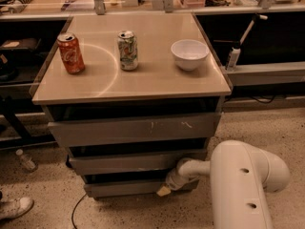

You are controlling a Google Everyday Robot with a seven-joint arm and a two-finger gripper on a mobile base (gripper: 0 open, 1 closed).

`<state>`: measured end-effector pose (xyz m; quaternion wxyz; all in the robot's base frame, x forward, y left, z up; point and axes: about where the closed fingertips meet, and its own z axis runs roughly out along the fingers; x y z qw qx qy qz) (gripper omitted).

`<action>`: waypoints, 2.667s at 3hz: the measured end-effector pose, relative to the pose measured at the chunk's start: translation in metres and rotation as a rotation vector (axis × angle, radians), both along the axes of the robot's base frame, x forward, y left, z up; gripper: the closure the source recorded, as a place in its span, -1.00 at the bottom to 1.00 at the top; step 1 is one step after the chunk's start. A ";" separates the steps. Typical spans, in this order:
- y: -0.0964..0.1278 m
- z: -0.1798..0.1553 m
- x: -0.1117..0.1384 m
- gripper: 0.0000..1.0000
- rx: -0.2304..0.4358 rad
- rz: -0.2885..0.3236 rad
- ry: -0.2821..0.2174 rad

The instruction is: Open bottom drawer

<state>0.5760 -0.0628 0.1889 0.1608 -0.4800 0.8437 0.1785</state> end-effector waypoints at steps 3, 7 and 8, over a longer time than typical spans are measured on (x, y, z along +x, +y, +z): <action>0.000 0.000 0.000 1.00 0.000 0.000 0.000; -0.003 0.005 -0.016 1.00 0.014 -0.009 0.017; -0.004 0.007 -0.028 1.00 0.027 -0.017 0.028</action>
Offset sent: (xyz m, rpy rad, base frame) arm 0.0000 0.0000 0.0000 0.0000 0.0000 0.0000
